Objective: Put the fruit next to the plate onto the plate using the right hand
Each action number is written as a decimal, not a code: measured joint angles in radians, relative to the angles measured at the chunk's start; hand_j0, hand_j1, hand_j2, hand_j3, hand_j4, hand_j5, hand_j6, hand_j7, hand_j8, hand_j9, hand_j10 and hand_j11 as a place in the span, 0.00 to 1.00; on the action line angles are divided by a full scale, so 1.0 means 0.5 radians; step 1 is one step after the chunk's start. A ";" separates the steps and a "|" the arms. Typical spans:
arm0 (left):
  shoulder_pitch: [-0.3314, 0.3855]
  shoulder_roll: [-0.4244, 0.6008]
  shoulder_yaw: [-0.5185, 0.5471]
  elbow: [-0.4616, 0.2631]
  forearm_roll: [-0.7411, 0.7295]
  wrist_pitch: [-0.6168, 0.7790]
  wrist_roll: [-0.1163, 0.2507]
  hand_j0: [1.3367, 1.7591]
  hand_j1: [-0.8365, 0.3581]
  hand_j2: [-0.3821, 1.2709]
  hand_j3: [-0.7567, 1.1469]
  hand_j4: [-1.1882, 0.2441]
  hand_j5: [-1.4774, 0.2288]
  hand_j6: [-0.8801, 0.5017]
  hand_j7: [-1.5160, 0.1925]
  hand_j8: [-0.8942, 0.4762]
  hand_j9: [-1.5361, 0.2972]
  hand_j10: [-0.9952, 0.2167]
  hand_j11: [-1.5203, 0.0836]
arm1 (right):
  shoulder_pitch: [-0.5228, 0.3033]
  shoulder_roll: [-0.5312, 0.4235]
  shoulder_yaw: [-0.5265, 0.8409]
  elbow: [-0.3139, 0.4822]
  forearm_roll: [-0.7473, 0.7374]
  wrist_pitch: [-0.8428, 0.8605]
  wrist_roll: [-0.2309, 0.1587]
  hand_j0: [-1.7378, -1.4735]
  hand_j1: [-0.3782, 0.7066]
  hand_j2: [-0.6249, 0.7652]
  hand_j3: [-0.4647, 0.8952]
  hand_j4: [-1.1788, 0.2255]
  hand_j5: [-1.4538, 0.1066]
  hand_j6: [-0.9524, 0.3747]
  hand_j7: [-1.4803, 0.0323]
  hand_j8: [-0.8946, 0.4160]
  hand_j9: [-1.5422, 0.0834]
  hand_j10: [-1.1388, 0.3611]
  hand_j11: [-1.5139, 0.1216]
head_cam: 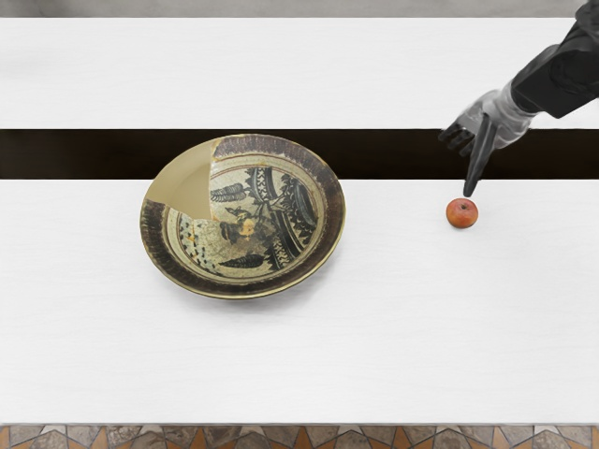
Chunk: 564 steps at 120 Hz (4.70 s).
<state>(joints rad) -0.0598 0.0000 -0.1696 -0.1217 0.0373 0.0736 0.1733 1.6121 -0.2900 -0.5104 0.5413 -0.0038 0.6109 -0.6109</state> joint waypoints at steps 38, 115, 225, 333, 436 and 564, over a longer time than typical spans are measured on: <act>0.000 0.000 0.001 0.000 0.000 0.000 0.000 0.76 0.99 0.23 0.40 0.83 0.87 0.64 0.89 0.65 0.84 0.82 0.95 | 0.427 -0.167 -0.241 1.160 -0.514 -0.647 0.000 0.30 0.03 0.45 0.34 0.84 0.93 0.72 0.98 0.68 0.95 0.76 0.93; 0.000 0.000 0.001 -0.002 0.000 0.000 0.000 0.76 0.99 0.23 0.40 0.83 0.87 0.64 0.89 0.65 0.84 0.82 0.95 | 0.001 -0.362 -0.437 1.871 -0.915 -2.416 0.000 0.30 0.07 0.44 0.34 0.81 0.90 0.69 0.95 0.65 0.92 0.73 0.90; 0.000 0.000 0.000 -0.001 0.000 0.000 0.000 0.76 0.99 0.23 0.40 0.83 0.87 0.64 0.89 0.65 0.84 0.82 0.95 | -0.299 -0.072 -0.195 1.411 -0.950 -2.444 0.000 0.30 0.41 0.40 0.34 0.59 0.64 0.45 0.68 0.41 0.67 0.52 0.65; 0.000 0.000 0.001 -0.002 -0.001 0.000 0.000 0.76 0.99 0.23 0.40 0.83 0.87 0.64 0.89 0.65 0.84 0.82 0.95 | -0.308 -0.182 -0.166 1.473 -0.952 -2.429 0.000 0.30 0.24 0.42 0.34 0.70 0.77 0.57 0.81 0.54 0.80 0.63 0.77; 0.000 0.000 0.000 -0.002 -0.001 0.000 0.000 0.76 0.99 0.23 0.40 0.83 0.87 0.64 0.89 0.65 0.84 0.82 0.95 | -0.350 -0.184 -0.157 1.514 -0.965 -2.424 -0.005 0.34 0.62 0.51 0.34 0.38 0.37 0.44 0.39 0.38 0.40 0.30 0.38; 0.000 0.000 0.001 -0.002 -0.001 0.000 0.000 0.76 0.99 0.23 0.40 0.83 0.87 0.64 0.89 0.65 0.84 0.82 0.95 | 0.239 -0.124 -0.161 1.890 -0.662 -2.386 0.002 0.30 0.66 0.68 0.34 0.33 0.24 0.44 0.31 0.43 0.29 0.27 0.27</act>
<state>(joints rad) -0.0598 0.0000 -0.1692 -0.1227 0.0370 0.0735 0.1733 1.7318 -0.3522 -0.5907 1.4861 -0.3347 -0.5819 -0.6098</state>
